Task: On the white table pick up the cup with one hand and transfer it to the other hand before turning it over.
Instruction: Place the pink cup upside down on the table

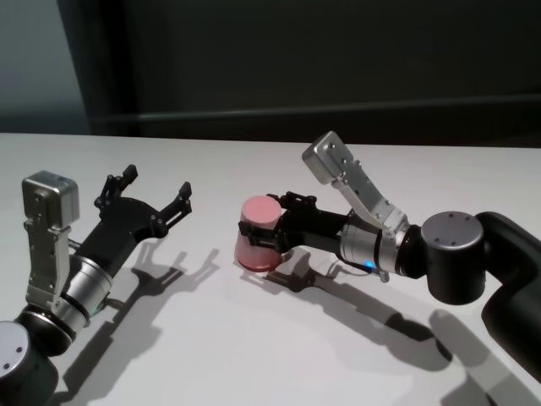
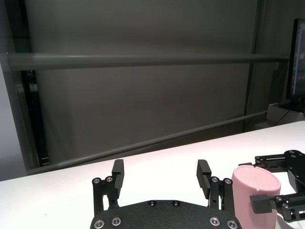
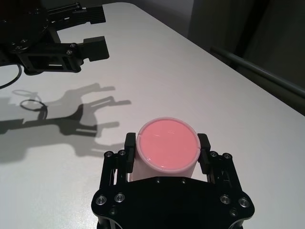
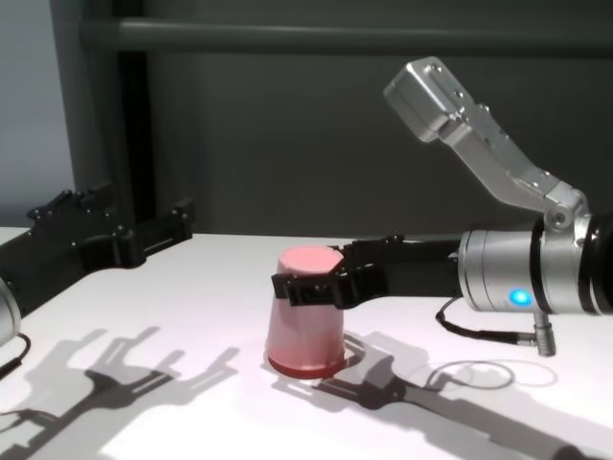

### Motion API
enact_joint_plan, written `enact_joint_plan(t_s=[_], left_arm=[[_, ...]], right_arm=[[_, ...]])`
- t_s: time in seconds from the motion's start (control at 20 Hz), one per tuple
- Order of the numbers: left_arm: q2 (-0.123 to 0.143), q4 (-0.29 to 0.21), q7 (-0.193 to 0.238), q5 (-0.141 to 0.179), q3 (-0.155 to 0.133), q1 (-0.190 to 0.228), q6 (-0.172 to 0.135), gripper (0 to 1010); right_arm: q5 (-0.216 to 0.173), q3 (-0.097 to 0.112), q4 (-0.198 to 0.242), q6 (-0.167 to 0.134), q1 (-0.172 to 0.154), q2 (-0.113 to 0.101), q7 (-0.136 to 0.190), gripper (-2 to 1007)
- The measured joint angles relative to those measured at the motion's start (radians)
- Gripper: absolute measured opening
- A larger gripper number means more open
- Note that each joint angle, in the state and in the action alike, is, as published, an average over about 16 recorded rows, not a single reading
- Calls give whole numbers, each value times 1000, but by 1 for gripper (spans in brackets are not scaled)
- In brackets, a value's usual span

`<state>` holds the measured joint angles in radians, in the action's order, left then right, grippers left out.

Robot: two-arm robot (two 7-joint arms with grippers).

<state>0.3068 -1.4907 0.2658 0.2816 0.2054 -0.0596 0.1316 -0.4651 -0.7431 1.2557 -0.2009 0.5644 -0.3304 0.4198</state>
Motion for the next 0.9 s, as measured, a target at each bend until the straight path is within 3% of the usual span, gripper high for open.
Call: enact_joint_plan(t_s=[0.3,0.55,0.9], left_arm=[[0,0,0,0,0,0,0,1001],[0,0,0,0,0,0,0,1001],[0,0,0,0,0,0,0,1001]], right_arm=[[16,7,-7,-9,-7,11,10,821],[19,25,-8,-7,-20,18,15,899],[-5,87,8,47,-57,40,-6,988]])
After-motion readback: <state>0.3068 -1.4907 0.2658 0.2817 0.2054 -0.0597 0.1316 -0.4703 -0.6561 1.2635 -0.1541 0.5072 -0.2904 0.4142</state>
